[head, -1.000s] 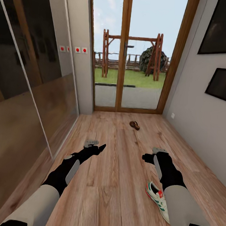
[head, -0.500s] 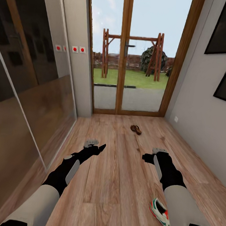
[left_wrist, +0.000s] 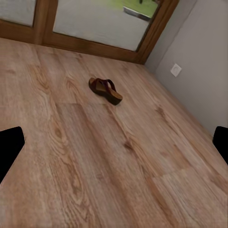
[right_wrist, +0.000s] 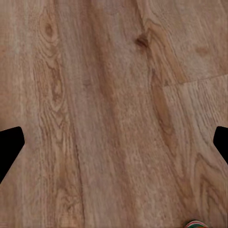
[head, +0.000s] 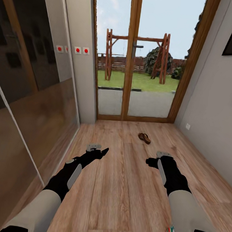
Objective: Pick up the two gym shoes and the two sandals from the corridor floor and place them onto the hallstand (shoe rack) in the corridor, making sure they are on the rack and not on the floor. Arrange them so the two gym shoes are next to each other and the two sandals are next to each other.
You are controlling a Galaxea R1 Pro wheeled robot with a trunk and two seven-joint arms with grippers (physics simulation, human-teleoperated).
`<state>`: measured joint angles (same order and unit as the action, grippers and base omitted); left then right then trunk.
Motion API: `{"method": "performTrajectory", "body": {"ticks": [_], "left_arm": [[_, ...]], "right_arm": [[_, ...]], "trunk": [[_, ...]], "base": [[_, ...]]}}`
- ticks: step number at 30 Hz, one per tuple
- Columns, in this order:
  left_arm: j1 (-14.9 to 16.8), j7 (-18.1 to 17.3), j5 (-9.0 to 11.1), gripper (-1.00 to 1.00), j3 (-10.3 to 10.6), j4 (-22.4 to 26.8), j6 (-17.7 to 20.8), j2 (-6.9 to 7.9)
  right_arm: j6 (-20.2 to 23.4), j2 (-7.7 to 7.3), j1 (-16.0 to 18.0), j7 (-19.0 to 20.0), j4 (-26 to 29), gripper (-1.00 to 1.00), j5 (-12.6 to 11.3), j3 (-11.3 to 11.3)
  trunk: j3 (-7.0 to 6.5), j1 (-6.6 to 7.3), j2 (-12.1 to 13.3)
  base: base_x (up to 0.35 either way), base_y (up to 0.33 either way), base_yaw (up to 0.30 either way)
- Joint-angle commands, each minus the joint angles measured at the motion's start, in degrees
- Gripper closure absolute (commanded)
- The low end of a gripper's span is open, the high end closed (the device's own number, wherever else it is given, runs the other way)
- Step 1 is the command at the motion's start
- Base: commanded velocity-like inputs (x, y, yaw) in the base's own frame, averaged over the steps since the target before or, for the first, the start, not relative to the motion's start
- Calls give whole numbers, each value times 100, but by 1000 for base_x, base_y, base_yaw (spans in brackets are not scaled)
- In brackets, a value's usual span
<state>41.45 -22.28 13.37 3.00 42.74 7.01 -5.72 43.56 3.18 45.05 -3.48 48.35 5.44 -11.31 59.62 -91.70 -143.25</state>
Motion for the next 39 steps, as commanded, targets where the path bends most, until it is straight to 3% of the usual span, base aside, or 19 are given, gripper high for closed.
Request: {"method": "performTrajectory", "body": {"ticks": [1, 39], "left_arm": [[2, -11, 61, -100, 0, 6, 55, 1], [3, -10, 61, -100, 7, 9, 55, -4]], "right_arm": [[29, 8, 4, 23, 8, -100, 54, -20], [29, 9, 4, 23, 8, -100, 54, -20]], "trunk": [[6, -2, -2], [6, -2, -2]], "base": [[316, 188, 0], [341, 27, 0]]}}
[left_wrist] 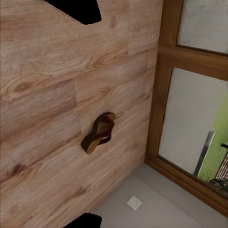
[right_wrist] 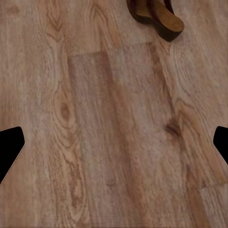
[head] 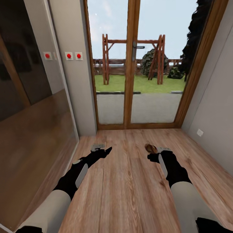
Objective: Pick up the two gym shoes and the two sandals from the corridor floor and place them onto the hallstand (shoe rack) in the corridor, making sure they are on the rack and not on the floor. Arrange them so the two gym shoes are next to each other and the two sandals are next to each other.
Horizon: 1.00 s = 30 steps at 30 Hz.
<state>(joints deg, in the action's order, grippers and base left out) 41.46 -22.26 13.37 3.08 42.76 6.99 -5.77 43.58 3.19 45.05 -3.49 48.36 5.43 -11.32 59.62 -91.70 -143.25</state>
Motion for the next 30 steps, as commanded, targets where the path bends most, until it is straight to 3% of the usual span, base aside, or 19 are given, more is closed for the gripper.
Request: {"method": "performTrajectory", "body": {"ticks": [1, 30], "left_arm": [[-1, -14, 61, -100, -1, 6, 57, 0], [-2, -15, 55, -100, -1, 5, 57, -3]], "right_arm": [[28, 6, 4, 24, 6, -100, 55, -19], [28, 7, 4, 24, 6, -100, 55, -19]], "trunk": [[6, -2, -2], [6, -2, -2]], "base": [[345, 39, 0], [345, 25, 0]]}}
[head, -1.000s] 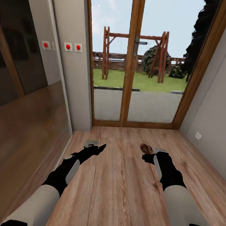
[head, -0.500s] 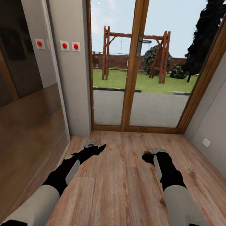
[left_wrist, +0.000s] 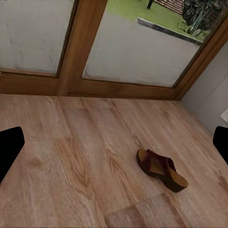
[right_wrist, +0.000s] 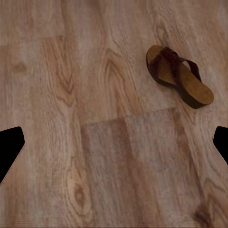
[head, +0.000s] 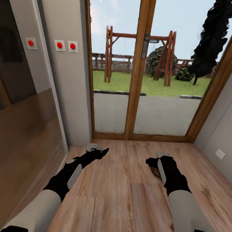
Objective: Pick up the two gym shoes and the two sandals from the corridor floor and place them onto the hallstand (shoe rack) in the corridor, making sure they are on the rack and not on the floor. Arrange them so the two gym shoes are next to each other and the two sandals are next to each other.
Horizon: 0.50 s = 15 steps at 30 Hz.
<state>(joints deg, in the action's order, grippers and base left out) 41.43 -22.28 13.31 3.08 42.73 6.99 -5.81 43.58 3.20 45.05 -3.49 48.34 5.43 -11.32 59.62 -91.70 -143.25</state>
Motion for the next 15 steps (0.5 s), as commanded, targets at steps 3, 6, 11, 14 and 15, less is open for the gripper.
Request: {"method": "performTrajectory", "body": {"ticks": [3, 6, 11, 14, 15], "left_arm": [[3, -13, 61, -100, -1, 7, 57, 0], [4, -13, 63, -100, -1, 7, 57, 0], [3, -12, 61, -100, -1, 7, 57, 0], [1, -12, 60, -100, -1, 7, 57, 0], [3, -13, 59, -100, -1, 7, 57, 0]], "right_arm": [[28, 8, 4, 24, 8, -100, 55, -19], [28, 8, 4, 24, 9, -100, 55, -19], [28, 7, 4, 24, 9, -100, 55, -17], [28, 9, 4, 24, 9, -100, 55, -17], [28, 9, 4, 24, 9, -100, 55, -16]], "trunk": [[6, -2, -2], [6, -2, -2], [6, -2, -2], [6, -2, -2], [6, -2, -2]], "base": [[345, 0, 0], [345, 0, 0], [345, 0, 0], [345, 0, 0], [345, -15, 0]]}}
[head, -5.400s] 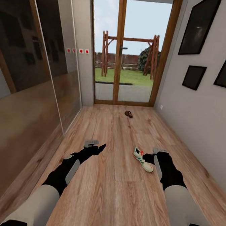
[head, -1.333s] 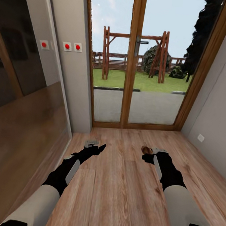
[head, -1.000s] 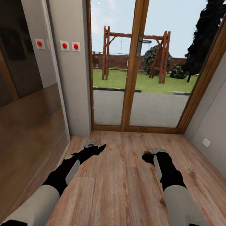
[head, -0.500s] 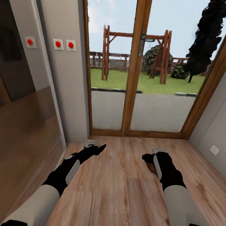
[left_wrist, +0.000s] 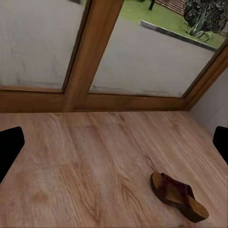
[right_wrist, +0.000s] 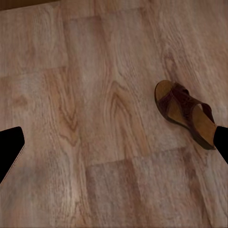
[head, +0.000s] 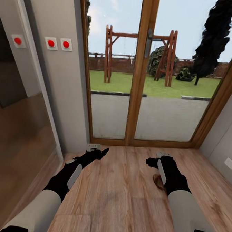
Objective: Pick up the two gym shoes and the two sandals from the corridor floor and place them onto the hallstand (shoe rack) in the corridor, making sure they are on the rack and not on the floor. Arrange them so the two gym shoes are next to each other and the two sandals are next to each other.
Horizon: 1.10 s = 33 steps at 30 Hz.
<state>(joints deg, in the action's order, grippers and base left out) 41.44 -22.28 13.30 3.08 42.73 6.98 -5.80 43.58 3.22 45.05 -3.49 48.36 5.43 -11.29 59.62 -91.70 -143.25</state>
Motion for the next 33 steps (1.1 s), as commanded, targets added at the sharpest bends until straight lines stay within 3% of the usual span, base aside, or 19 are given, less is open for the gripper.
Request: {"method": "performTrajectory", "body": {"ticks": [1, 11, 26, 33], "left_arm": [[2, -13, 60, -100, -1, 7, 57, 0], [0, -13, 59, -100, -1, 7, 56, 0], [0, -13, 59, -100, 6, 11, 49, 0], [-1, -13, 59, -100, 6, 10, 49, -1]], "right_arm": [[28, 8, 3, 24, 7, -100, 55, -20], [28, 8, 3, 24, 7, -100, 55, -20], [28, 7, 3, 24, 15, -100, 55, -14], [28, 7, 3, 24, 16, -100, 55, -14]], "trunk": [[6, -2, -2], [6, -2, -2], [6, -2, -2], [6, -2, -2]], "base": [[345, -29, 0], [301, -161, 0], [35, -26, 0], [176, -195, 0]]}}
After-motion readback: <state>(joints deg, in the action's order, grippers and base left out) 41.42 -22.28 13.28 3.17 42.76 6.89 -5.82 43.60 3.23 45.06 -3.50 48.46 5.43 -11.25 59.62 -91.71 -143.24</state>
